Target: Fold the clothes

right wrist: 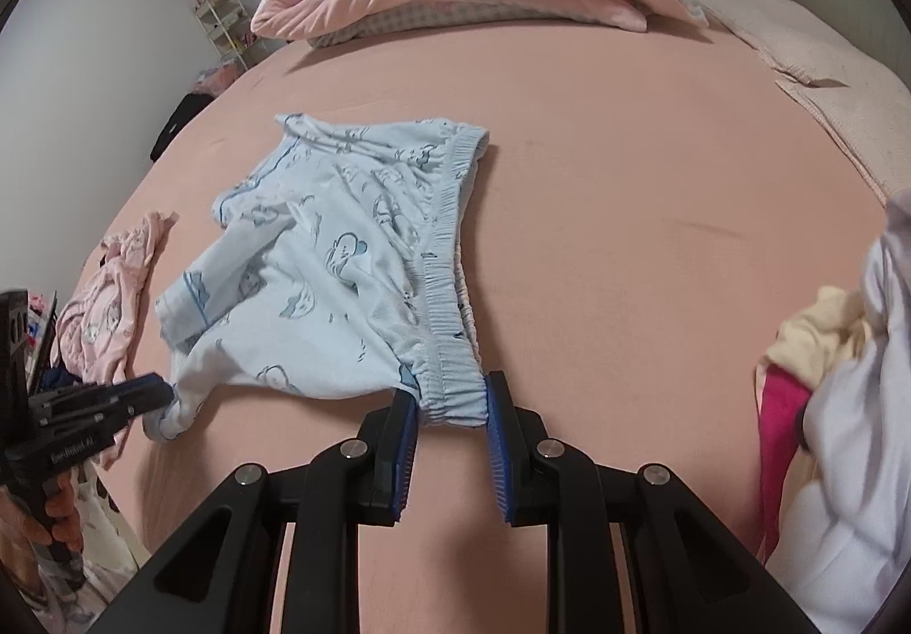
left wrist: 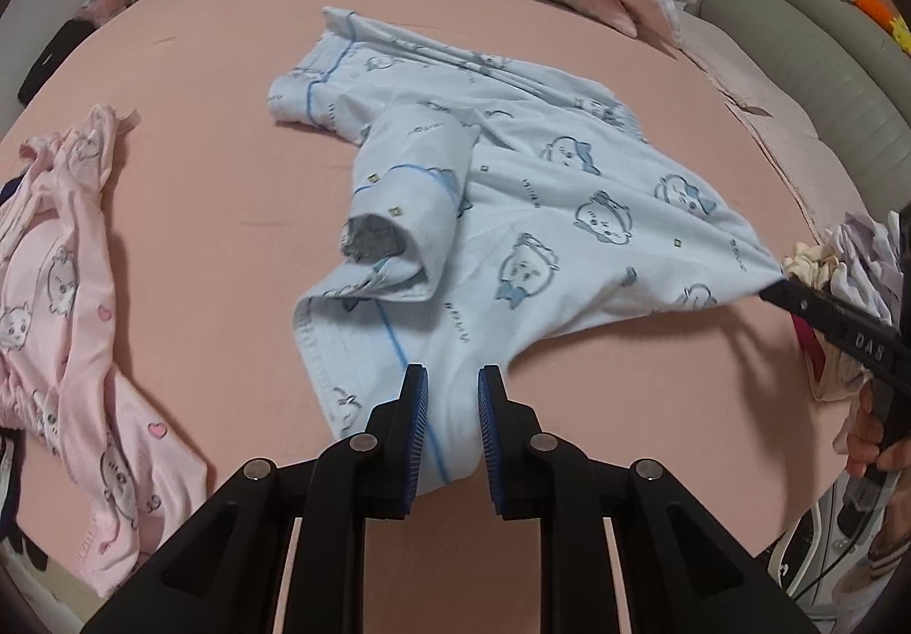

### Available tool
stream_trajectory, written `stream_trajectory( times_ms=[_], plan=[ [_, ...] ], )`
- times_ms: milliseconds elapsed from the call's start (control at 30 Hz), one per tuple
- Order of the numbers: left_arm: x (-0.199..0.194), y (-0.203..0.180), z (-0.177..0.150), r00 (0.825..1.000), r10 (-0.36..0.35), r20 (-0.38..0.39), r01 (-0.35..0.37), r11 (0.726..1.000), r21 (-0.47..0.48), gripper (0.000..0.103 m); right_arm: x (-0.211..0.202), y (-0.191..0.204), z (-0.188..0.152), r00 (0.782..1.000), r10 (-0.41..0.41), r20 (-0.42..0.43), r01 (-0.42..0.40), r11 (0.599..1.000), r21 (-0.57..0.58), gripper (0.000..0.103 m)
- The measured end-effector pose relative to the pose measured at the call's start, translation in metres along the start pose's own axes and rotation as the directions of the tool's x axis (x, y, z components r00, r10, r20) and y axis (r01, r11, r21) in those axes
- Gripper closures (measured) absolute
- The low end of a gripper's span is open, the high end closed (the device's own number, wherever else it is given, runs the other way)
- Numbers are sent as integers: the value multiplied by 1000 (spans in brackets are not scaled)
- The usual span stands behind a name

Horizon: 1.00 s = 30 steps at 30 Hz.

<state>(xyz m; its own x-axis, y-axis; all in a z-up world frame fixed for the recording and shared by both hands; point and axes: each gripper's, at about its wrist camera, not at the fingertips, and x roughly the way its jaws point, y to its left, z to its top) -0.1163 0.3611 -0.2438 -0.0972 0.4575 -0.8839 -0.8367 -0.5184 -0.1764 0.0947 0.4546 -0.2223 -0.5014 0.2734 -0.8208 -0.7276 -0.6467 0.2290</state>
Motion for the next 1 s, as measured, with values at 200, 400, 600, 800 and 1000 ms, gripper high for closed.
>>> stream_trajectory(
  times_ms=[200,400,600,800,1000],
  plan=[
    [-5,14,-1,1000,-28,5,28,998,-59,87,0,1,-11,1000,5,-2,-5,1000,30,82],
    [-3,32,-3,993,-109,-33,102,980,-169,85,-8,4,-16,1000,-3,8,3,1000,19,82],
    [0,42,-6,987,-149,-59,130,958,-255,50,-15,1,-25,1000,6,15,-7,999,47,82],
    [8,47,-4,977,-190,-92,156,944,-292,46,-20,-7,-38,1000,7,14,-8,996,83,82],
    [16,56,-6,958,-264,-109,208,906,-368,38,-22,-7,-50,1000,2,0,-2,997,83,82]
  ],
)
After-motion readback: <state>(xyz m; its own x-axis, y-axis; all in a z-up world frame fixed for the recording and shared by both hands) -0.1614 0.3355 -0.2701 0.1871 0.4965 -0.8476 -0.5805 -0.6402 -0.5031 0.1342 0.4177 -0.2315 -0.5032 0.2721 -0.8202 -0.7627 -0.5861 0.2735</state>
